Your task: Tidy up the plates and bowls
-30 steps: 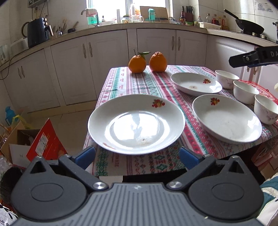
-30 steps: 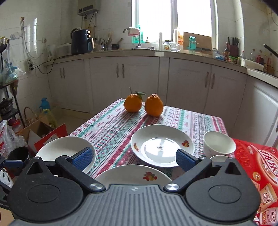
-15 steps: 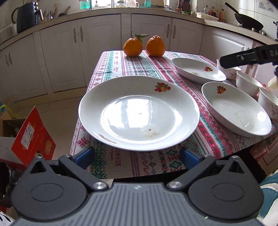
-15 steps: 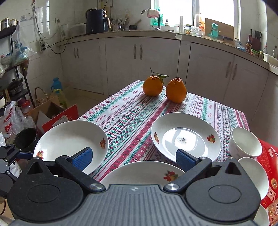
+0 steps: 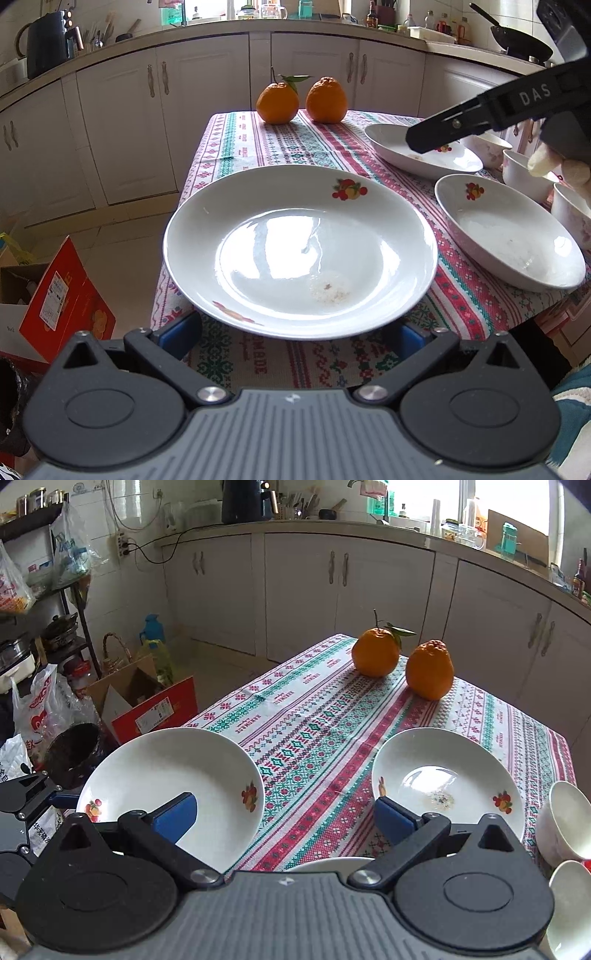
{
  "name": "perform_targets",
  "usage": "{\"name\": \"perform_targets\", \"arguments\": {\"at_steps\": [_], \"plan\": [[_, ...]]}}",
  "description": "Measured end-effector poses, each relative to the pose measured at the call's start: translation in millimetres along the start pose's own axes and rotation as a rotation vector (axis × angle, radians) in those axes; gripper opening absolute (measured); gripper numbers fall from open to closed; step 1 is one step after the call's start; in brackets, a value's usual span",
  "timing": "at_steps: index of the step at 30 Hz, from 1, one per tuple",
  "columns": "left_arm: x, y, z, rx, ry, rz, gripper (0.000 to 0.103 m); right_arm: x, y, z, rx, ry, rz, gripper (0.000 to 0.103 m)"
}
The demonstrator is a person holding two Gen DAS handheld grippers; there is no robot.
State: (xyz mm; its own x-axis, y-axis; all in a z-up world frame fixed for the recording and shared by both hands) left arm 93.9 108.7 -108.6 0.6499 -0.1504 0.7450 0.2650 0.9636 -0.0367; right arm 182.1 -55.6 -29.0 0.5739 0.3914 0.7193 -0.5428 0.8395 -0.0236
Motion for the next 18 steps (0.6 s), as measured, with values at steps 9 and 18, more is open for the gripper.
{"name": "perform_targets", "arguments": {"at_steps": [9, 18], "plan": [[-2.3, 0.6, 0.9, -0.009, -0.034, -0.001, 0.102, 9.8, 15.9, -24.2, 0.095, 0.062, 0.030, 0.103], [-4.6, -1.0, 1.2, 0.004, -0.062, 0.001, 0.103, 17.0, 27.6, -45.9, 0.189, 0.108, 0.055, 0.103]]}}
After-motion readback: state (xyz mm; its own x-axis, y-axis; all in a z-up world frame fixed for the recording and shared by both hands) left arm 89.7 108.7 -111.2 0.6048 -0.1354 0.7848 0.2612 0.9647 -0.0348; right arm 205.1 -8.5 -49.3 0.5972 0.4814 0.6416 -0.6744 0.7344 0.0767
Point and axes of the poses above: each gripper's, at about its wrist camera, not at the fingertips, and z roughly against the way its jaws point, y to its left, x to its top, the point moved 6 cm from there along -z, roughly the way its jaws point, and after that the axes turned 3 degrees about -x, right-handed, at the moved point
